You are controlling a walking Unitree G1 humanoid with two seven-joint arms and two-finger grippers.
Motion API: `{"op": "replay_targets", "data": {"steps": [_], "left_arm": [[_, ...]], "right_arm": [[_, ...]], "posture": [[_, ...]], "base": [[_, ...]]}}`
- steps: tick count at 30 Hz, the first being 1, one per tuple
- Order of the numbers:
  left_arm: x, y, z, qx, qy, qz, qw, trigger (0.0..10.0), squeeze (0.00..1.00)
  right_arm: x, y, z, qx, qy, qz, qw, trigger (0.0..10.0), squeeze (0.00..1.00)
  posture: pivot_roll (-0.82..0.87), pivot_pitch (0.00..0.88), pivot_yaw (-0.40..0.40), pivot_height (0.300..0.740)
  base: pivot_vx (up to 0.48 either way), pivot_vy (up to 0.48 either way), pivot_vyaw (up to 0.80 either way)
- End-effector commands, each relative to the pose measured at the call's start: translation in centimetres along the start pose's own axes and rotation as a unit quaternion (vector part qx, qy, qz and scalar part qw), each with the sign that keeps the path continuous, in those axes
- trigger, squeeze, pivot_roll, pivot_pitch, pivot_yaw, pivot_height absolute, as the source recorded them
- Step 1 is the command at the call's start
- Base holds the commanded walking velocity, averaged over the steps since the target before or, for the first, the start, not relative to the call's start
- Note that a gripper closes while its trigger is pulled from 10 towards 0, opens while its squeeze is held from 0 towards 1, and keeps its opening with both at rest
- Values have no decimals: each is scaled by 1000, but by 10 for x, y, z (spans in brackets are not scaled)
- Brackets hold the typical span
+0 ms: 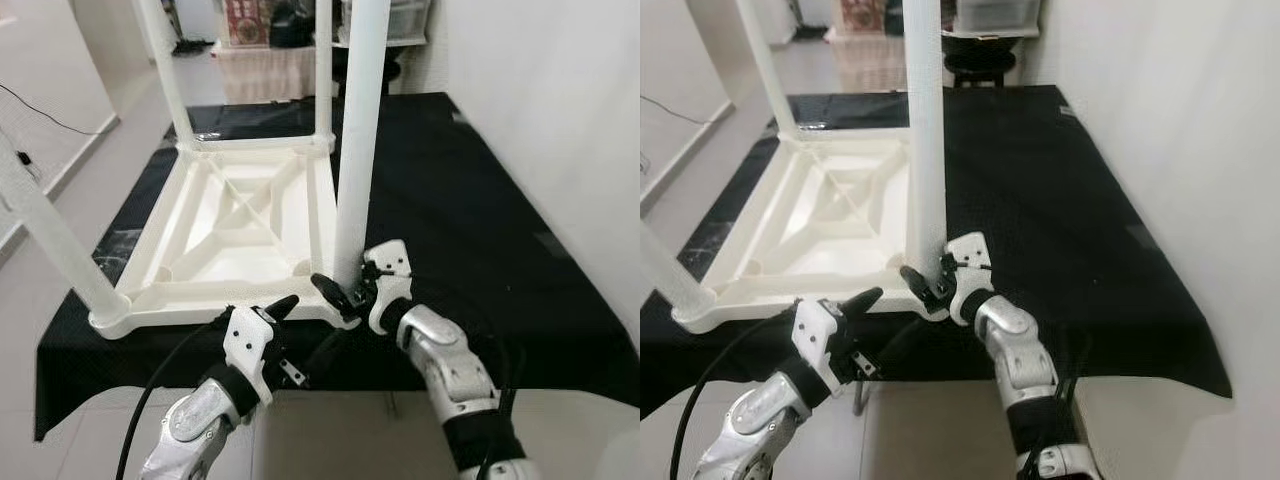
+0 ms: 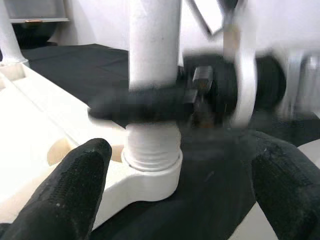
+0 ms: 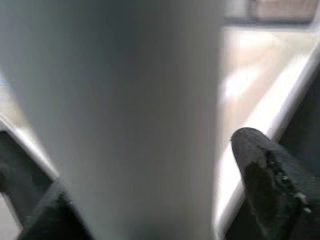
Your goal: Building children table
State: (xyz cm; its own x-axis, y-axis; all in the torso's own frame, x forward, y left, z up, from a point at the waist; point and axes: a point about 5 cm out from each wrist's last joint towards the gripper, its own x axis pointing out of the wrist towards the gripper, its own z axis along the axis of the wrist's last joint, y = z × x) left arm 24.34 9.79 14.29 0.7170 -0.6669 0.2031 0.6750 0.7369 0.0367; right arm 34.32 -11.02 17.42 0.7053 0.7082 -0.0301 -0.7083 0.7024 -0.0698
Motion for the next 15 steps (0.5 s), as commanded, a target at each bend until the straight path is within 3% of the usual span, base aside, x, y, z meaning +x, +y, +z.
{"op": "replay_targets", "data": {"steps": [1,4,7,11,12,13,14,15], "left_arm": [[-1,0,-5,-2,9,5,1000,10000,0],[-1,0,-5,-2,9,6,1000,10000,0],[0,-1,-5,-2,8,9,1000,10000,0],[0,-2,-5,-2,8,9,1000,10000,0],[0,-2,-5,-2,8,10,1000,10000,0],[0,-2,-5,-2,8,10,1000,10000,0],[-1,-2,-5,-2,8,10,1000,10000,0],[-1,-2,-5,-2,8,10,1000,10000,0]], "right_arm": [[2,-4,8,-16,-6,73,997,10000,0],[1,-11,13,-14,-5,102,995,10000,0],[0,-15,13,19,-5,160,987,10000,0],[0,-20,10,25,1,165,986,10000,0],[1,-22,9,27,5,166,986,8941,0],[1,-22,9,27,5,166,986,8941,0],[1,-24,9,38,1,173,984,0,0],[1,-25,9,45,-2,179,983,0,0]], "posture": [[-8,100,-1,740],[-3,99,-4,740],[6,100,-8,740],[10,100,-11,740],[11,101,-12,740],[11,101,-12,740],[13,103,-13,740],[13,103,-13,740]], "base": [[0,0,0],[0,0,0],[0,0,0],[0,0,0],[0,0,0],[0,0,0],[0,0,0],[0,0,0]]}}
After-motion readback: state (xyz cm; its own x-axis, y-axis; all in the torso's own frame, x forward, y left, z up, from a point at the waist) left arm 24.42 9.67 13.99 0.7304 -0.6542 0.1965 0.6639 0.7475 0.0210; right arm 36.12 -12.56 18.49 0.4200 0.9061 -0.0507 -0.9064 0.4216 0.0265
